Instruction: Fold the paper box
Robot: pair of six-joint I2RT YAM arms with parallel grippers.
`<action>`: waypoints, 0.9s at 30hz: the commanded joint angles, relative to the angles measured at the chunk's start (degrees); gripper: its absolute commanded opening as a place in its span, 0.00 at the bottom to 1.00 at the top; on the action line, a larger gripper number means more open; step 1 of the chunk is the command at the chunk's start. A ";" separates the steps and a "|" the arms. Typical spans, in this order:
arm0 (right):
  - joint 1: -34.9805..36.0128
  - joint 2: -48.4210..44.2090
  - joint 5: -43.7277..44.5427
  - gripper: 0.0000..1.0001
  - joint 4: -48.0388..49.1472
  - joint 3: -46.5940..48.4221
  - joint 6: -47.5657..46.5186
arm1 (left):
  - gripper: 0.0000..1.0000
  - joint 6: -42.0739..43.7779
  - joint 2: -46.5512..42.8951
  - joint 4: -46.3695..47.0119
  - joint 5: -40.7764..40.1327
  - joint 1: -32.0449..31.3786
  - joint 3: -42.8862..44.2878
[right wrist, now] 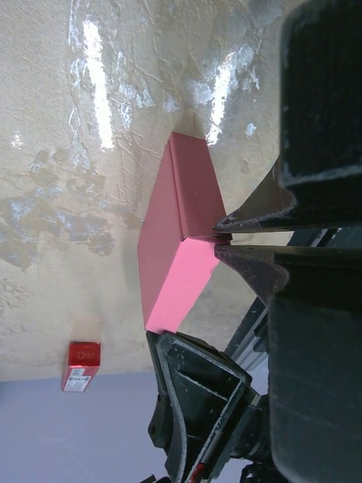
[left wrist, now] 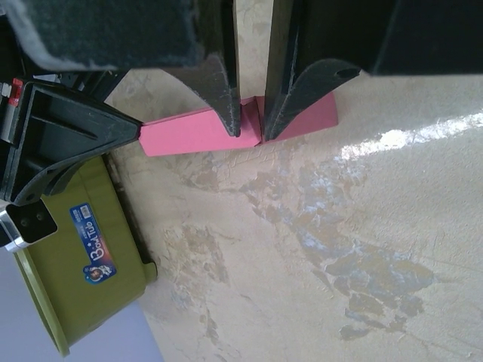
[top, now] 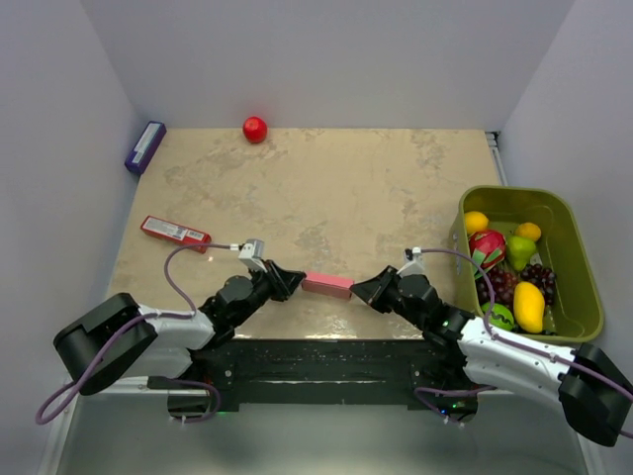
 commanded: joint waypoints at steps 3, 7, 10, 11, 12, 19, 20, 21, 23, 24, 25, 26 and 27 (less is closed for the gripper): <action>0.12 2.71 3.32 0.03 -6.45 -0.24 -2.49 | 0.25 0.55 1.03 -16.40 -0.71 -0.02 -5.42; 0.03 3.85 3.67 0.02 -6.54 0.46 -3.28 | 0.22 0.72 0.85 -20.35 -1.42 -0.02 -5.42; 0.12 4.90 3.67 0.01 -5.58 0.38 -3.28 | 0.18 0.81 0.77 -21.24 -1.68 -0.02 -6.21; 0.12 5.34 3.75 0.01 -5.31 0.38 -3.36 | 0.17 0.81 0.85 -21.32 -1.77 -0.02 -6.39; 0.12 5.60 3.84 0.01 -5.13 0.20 -3.36 | 0.15 0.90 0.94 -21.50 -1.77 -0.11 -6.65; 0.12 6.57 4.81 0.00 -3.99 0.47 -4.50 | 0.06 0.20 3.58 -16.68 -0.80 -0.46 -10.60; 0.12 6.75 4.90 0.00 -3.64 0.38 -5.03 | 0.06 0.11 4.19 -14.49 -0.89 -0.64 -11.65; 0.12 6.75 4.72 0.00 -3.03 0.20 -5.38 | 0.07 0.02 4.28 -13.43 -1.15 -1.25 -12.19; 0.12 6.22 4.63 0.00 -1.71 -0.67 -6.44 | 0.09 0.02 3.59 -12.28 -2.03 -1.95 -12.28; 0.12 5.96 4.46 0.00 -1.62 -0.94 -6.79 | 0.11 0.20 2.97 -12.36 -2.29 -2.74 -12.02; 0.12 5.00 4.28 0.00 -2.31 -0.77 -7.75 | 0.12 0.37 1.31 -12.71 -2.64 -3.36 -11.58; 0.12 4.47 4.20 0.00 -3.02 -0.59 -8.19 | 0.16 0.72 0.16 -14.37 -3.61 -3.89 -10.45; 0.12 3.86 3.93 0.02 -3.81 0.19 -8.81 | 0.18 0.90 -1.07 -15.77 -4.31 -5.63 -9.65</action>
